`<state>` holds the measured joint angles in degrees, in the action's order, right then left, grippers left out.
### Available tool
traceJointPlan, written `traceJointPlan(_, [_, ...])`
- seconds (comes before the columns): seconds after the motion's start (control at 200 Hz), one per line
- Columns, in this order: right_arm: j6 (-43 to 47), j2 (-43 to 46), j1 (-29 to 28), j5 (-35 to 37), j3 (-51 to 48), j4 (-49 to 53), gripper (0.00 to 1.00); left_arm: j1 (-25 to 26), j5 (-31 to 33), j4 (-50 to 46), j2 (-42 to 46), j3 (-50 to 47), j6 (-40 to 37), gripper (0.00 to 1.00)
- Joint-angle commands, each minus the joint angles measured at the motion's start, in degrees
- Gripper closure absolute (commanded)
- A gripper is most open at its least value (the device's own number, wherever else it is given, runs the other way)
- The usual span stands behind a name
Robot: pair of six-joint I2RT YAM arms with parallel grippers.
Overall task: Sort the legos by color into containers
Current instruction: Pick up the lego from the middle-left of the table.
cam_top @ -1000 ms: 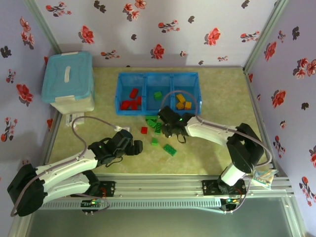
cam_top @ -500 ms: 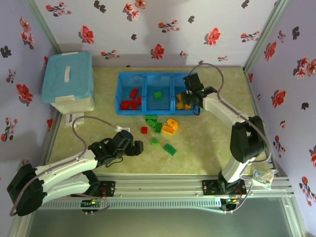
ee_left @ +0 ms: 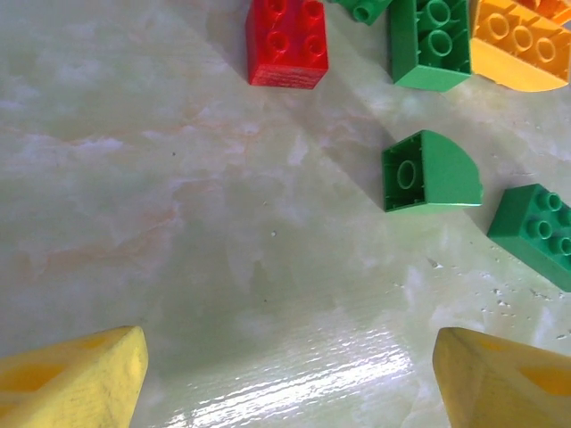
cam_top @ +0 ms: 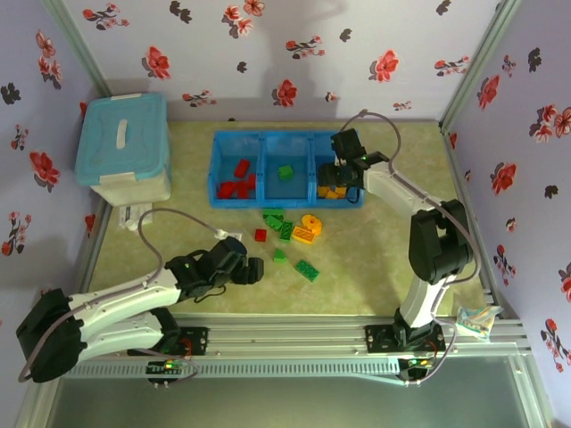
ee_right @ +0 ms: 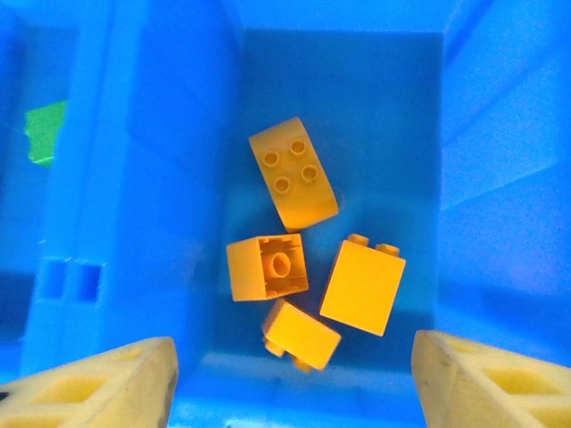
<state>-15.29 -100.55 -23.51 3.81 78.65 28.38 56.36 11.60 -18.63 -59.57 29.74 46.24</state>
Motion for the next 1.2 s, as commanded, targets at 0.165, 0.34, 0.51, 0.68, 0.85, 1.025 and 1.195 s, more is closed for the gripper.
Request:
traceJointPlan(0.165, [-2.92,15.75,-0.40,-0.36,-12.96,-4.33,0.29,5.85,0.62,-0.02,-8.95,8.87,0.27,0.16])
traceJointPlan(0.34, [-4.83,22.64,-0.39,0.70,-19.31,-4.76,0.26,12.12,0.41,-4.50,-22.29,18.77,7.97,0.17])
traceJointPlan(0.51, [-6.86,27.32,-0.40,2.02,-23.66,-5.18,0.23,16.06,-1.10,-5.80,-33.00,26.42,16.13,0.17])
traceJointPlan(0.68, [-7.94,30.28,-0.32,2.92,-26.47,-5.18,0.22,16.67,-1.67,-7.28,-40.47,32.75,20.45,0.16])
traceJointPlan(0.85, [-8.18,32.87,-0.36,4.09,-29.58,-5.84,0.21,16.50,-1.40,-7.91,-44.63,36.83,22.57,0.15])
traceJointPlan(1.025, [-8.26,34.73,-0.09,4.87,-31.86,-6.54,0.20,15.85,-2.10,-9.19,-48.50,40.75,22.33,0.16])
traceJointPlan(1.195, [-8.09,35.60,0.29,4.88,-32.75,-7.12,0.19,14.31,-2.08,-10.69,-50.53,42.54,20.93,0.18])
